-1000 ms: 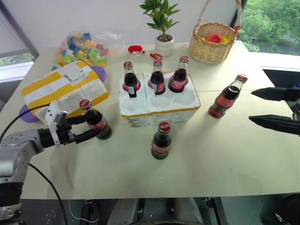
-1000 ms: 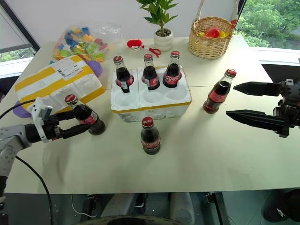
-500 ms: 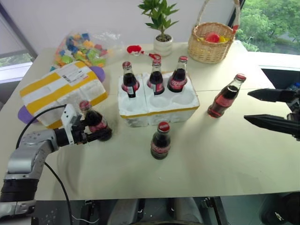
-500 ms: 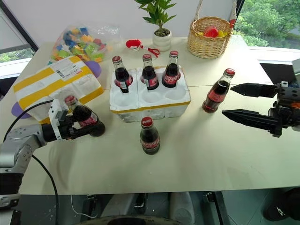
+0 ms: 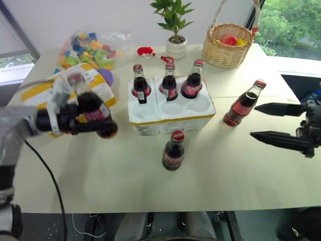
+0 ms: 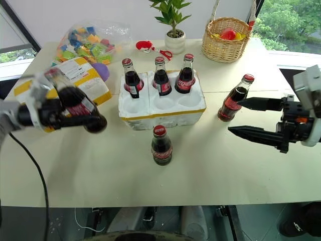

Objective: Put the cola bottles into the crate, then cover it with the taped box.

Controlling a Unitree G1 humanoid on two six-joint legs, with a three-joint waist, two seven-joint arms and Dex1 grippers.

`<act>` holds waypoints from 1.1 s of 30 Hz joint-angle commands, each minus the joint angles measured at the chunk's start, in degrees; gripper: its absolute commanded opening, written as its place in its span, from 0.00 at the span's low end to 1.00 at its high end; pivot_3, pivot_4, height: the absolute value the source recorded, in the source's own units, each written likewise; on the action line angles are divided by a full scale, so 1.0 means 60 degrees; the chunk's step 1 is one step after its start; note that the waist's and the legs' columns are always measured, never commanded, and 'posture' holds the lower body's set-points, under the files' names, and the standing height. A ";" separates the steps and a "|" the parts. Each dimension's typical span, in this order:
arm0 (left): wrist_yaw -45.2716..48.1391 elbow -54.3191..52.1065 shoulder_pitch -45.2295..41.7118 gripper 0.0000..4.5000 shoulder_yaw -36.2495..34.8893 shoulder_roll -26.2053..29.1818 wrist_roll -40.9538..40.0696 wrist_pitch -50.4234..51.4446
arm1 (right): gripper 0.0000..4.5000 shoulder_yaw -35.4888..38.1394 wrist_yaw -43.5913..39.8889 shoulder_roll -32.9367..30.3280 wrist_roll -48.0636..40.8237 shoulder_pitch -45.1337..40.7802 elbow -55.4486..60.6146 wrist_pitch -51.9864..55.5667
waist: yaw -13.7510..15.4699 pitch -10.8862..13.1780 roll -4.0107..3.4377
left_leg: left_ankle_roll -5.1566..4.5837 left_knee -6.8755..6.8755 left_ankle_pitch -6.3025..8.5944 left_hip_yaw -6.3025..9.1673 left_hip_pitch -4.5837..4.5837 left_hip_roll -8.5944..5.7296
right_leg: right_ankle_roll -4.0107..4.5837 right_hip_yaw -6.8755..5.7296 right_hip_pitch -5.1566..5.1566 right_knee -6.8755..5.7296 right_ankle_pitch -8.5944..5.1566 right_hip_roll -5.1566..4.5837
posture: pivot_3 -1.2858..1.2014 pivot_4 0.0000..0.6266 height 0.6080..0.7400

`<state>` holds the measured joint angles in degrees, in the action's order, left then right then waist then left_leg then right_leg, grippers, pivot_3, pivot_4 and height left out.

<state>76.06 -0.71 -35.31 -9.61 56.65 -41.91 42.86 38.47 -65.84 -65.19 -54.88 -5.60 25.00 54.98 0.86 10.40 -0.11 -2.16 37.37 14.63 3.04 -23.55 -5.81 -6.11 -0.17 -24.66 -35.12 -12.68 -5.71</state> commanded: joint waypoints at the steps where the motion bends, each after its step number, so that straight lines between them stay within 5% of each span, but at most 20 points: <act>1: 0.0459 0.1088 -0.2437 0.64 0.0633 -0.0683 -0.0059 0.0114 | 1.00 -0.0117 0.0344 0.0210 -0.0159 -0.0057 0.0394 -0.0227 | 0.0057 0.0007 0.0012 | 0.0001 0.0003 -0.0001 0.0002 0.0000 0.0000 | -0.0003 -0.0004 0.0000 -0.0005 0.0001 0.0002 | 0.52 0.24 0.94; 10: 0.0880 0.4242 -0.4332 0.64 0.2784 -0.2917 0.2636 -0.2428 | 1.00 -0.0362 0.1509 0.0802 -0.0542 0.0148 0.1120 -0.0080 | 0.0007 0.0011 0.0019 | 0.0009 0.0011 -0.0010 0.0006 0.0007 -0.0001 | -0.0010 -0.0006 0.0008 -0.0018 0.0005 0.0006 | 0.52 0.24 0.94; 16: 0.1372 0.4702 -0.4056 0.64 0.3335 -0.3186 0.3685 -0.3635 | 1.00 -0.0019 0.1992 0.0960 -0.0919 0.0651 0.1468 0.0028 | -0.0047 0.0038 0.0061 | 0.0074 0.0050 -0.0051 0.0005 -0.0147 0.0000 | -0.0024 -0.0001 -0.0141 -0.0048 0.0016 0.0014 | 0.52 0.24 0.94; 23: 0.1081 0.4695 -0.3368 0.64 0.3671 -0.3566 0.4465 -0.4174 | 1.00 -0.0407 0.2271 0.0923 -0.0775 0.0595 0.1255 -0.0230 | -0.0034 0.0038 0.0061 | -0.0010 0.0119 0.0000 0.0009 -0.0143 -0.0001 | -0.0045 -0.0002 -0.0102 -0.0060 0.0036 0.0010 | 0.52 0.24 0.94; 26: 0.0952 0.4591 -0.3160 0.96 0.3520 -0.3632 0.4477 -0.4052 | 1.00 -0.0688 0.2251 0.0865 -0.0639 0.0454 0.1134 -0.0408 | -0.0038 0.0037 0.0059 | -0.0009 0.0124 -0.0001 0.0008 -0.0139 0.0000 | -0.0046 0.0000 -0.0103 -0.0066 0.0042 0.0012 | 0.52 0.24 0.94; 33: 0.0667 0.3836 -0.2640 0.98 0.2834 -0.3254 0.4121 -0.3679 | 1.00 -0.1629 0.2228 0.0929 -0.0219 -0.0353 0.0785 -0.0922 | -0.0018 0.0035 0.0060 | -0.0003 0.0132 -0.0005 0.0009 -0.0140 -0.0001 | -0.0046 -0.0002 -0.0106 -0.0077 0.0042 0.0013 | 0.52 0.24 0.94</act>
<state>80.66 24.49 -51.23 10.12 35.16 -15.92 19.57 28.96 -52.07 -59.56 -56.71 -6.62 29.93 51.27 0.75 10.61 0.25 -2.18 38.17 14.60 3.09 -24.39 -5.82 -6.38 -0.18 -25.30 -35.59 -12.43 -5.62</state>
